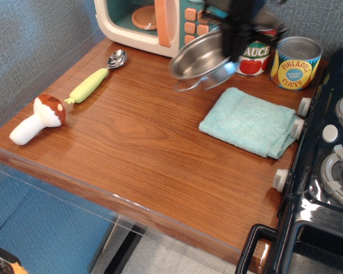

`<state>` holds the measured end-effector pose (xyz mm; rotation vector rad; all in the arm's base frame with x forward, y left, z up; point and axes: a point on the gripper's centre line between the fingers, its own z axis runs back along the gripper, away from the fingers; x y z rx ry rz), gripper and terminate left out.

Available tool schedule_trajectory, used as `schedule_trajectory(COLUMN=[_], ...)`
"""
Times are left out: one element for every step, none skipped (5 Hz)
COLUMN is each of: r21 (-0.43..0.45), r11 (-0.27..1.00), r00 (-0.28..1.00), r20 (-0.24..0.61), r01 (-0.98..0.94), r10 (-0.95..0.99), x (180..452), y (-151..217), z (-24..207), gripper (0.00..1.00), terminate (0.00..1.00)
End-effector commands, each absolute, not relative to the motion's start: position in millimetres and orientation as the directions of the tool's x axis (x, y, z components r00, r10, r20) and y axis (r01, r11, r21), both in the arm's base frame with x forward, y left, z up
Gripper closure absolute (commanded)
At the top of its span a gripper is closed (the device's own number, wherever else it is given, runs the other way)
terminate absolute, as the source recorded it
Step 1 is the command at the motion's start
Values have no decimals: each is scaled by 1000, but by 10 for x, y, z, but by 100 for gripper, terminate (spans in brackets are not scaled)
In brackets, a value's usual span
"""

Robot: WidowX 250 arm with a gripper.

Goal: PLACE THE POT ON THE PIECE

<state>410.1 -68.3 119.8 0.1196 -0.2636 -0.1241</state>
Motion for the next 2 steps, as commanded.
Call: schedule_trajectory(r21=[142, 141], r11=[964, 963], r00=[936, 944], r20=[240, 206], r01=[226, 230], r10=[-255, -256], x=[4008, 3924], y=[-1202, -1221], z=[1168, 1048], gripper=[100, 100], terminate=[0, 0])
